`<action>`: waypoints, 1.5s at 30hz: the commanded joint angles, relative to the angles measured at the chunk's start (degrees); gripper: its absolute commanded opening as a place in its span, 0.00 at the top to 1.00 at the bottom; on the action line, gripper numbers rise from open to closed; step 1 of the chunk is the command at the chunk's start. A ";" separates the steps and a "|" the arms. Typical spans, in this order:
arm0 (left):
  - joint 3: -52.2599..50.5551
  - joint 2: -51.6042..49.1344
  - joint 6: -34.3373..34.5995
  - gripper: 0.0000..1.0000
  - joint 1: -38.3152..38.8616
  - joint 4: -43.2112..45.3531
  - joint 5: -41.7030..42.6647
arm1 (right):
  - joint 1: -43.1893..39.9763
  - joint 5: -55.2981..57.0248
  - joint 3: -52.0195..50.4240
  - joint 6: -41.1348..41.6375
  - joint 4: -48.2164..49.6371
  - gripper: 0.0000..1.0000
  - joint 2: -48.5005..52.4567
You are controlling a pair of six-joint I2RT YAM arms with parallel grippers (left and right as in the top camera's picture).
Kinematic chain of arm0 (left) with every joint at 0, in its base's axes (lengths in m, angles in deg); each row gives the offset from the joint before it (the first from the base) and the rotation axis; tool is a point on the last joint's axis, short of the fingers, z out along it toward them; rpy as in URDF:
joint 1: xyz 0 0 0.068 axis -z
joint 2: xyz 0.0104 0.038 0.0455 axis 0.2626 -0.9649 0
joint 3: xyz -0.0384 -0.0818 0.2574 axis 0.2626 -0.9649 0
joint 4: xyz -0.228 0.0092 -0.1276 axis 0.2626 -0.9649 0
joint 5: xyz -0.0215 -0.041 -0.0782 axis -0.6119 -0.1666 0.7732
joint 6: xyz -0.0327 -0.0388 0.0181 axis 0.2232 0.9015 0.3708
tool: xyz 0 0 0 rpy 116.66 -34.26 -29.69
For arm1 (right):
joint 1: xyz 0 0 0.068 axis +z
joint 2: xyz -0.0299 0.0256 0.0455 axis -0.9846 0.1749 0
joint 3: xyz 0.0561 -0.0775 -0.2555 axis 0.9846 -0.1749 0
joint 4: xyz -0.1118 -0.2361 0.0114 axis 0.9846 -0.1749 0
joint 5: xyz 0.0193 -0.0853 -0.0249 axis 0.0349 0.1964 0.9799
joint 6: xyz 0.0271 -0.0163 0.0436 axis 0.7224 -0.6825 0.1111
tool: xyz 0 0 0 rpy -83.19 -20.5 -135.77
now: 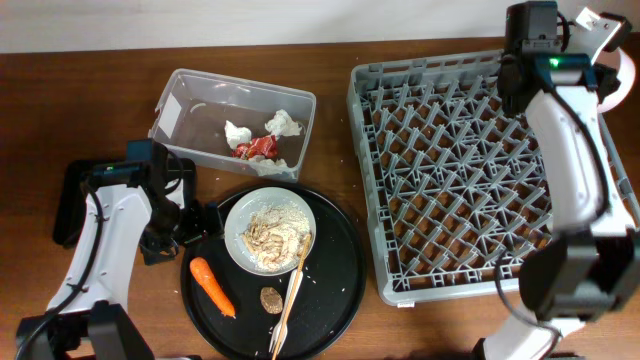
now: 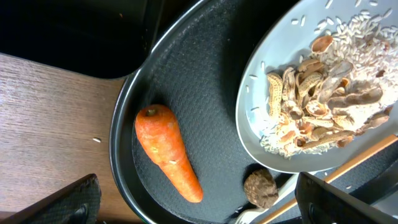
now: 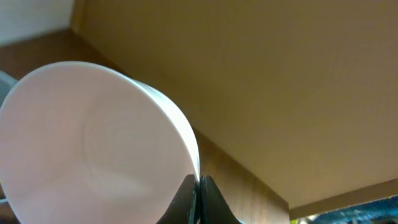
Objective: Sort waste into correct bins and load items into the dishwasher rack
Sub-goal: 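Place the pink bowl upside down at the rack's top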
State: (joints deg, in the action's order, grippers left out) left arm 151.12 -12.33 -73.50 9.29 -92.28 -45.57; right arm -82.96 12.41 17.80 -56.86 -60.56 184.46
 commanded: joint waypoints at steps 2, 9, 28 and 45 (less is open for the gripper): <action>-0.07 0.20 -0.92 0.01 -0.24 -0.11 0.61 | -0.33 -2.36 0.24 0.68 3.37 0.96 7.74; -0.07 0.20 -0.90 0.01 -0.24 -0.07 1.25 | -0.37 -3.91 0.24 0.70 5.90 0.96 14.69; -0.07 0.17 -0.90 0.01 -0.24 0.55 1.25 | 4.07 -25.97 0.11 0.72 -7.85 0.85 14.97; -0.07 0.20 -0.94 0.01 -0.24 0.48 1.22 | -7.65 -71.54 0.13 -8.15 -25.14 0.44 -17.55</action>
State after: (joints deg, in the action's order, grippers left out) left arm 151.12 -12.33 -73.50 9.29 -91.84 -44.94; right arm -84.40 -38.95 17.52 -55.28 -82.48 171.17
